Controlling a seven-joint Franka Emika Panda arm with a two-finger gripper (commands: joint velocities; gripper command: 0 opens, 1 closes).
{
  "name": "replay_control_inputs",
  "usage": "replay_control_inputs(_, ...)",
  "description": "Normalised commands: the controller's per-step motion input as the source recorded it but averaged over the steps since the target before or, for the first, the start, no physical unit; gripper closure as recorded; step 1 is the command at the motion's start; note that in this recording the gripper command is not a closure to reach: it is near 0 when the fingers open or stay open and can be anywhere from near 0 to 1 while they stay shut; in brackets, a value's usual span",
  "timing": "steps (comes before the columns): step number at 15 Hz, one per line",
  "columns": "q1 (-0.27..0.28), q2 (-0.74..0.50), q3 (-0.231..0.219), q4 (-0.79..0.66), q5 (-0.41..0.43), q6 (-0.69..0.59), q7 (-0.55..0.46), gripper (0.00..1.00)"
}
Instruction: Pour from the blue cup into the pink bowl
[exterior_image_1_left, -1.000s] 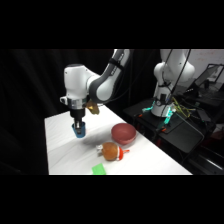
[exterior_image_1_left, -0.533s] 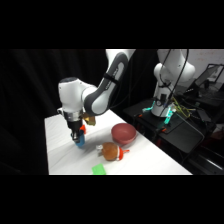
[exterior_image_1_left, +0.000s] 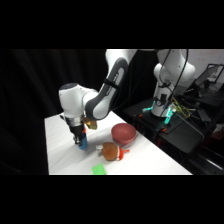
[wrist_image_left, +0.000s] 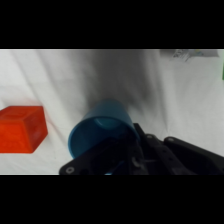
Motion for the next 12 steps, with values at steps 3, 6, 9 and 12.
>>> replay_control_inputs(3,0.083,-0.16,-0.093,-0.02,-0.108,-0.11,0.1,0.0)
replay_control_inputs(6,0.07,-0.36,-0.117,-0.2,-0.132,-0.03,0.1,0.0)
replay_control_inputs(9,0.031,-0.33,-0.097,-0.24,-0.14,0.0,0.09,0.0)
replay_control_inputs(12,0.047,-0.26,-0.082,-0.2,-0.183,-0.01,0.12,0.0)
